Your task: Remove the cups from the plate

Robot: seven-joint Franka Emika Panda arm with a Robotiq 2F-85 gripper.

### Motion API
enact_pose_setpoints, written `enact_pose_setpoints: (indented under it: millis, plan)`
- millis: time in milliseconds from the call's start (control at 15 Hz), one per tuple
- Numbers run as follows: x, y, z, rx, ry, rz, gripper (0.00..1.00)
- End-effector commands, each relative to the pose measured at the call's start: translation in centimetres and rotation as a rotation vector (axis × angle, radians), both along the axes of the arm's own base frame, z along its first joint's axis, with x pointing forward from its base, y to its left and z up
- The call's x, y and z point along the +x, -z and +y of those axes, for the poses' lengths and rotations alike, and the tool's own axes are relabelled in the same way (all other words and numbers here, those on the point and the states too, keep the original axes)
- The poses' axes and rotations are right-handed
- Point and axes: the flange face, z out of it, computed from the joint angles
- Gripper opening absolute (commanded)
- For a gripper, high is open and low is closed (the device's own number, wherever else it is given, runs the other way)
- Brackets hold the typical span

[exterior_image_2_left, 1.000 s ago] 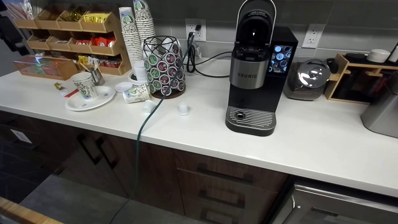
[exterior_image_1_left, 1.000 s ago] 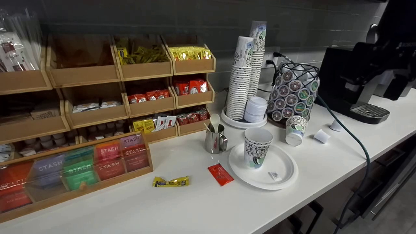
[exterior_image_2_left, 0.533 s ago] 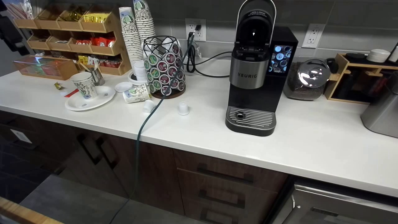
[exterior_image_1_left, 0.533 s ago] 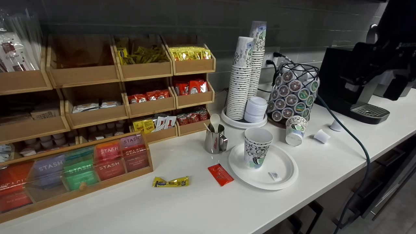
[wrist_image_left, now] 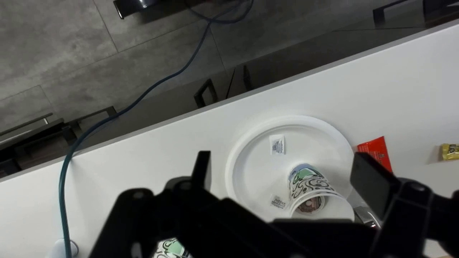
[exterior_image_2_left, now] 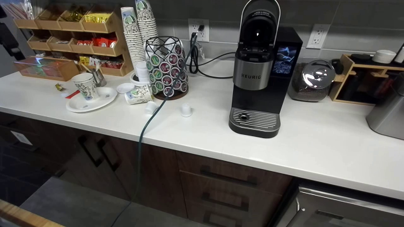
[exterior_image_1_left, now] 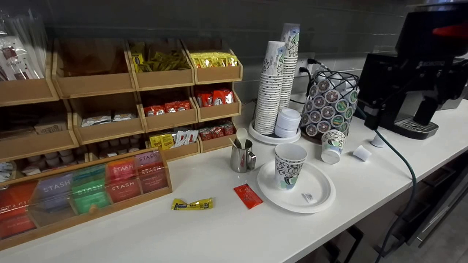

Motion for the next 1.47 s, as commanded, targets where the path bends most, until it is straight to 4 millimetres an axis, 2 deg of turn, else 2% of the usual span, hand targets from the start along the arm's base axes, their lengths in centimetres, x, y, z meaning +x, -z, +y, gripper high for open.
enact_pose_setpoints:
  millis: [0,200,267,533,1333,1400]
  plan:
    - [3.1,2.6,2.4,0.033,0.111,0.052,1.00]
    - [4.9,4.0,2.3,0.038,0.176,0.108,1.00]
    - [3.4,3.3,1.9,0.028,0.130,0.071,1.00]
    - [5.0,4.3,1.8,0.040,0.159,0.097,1.00]
    - [5.1,4.0,2.1,0.042,0.158,0.093,1.00]
    - [5.7,4.2,1.3,0.037,0.204,0.078,1.00]
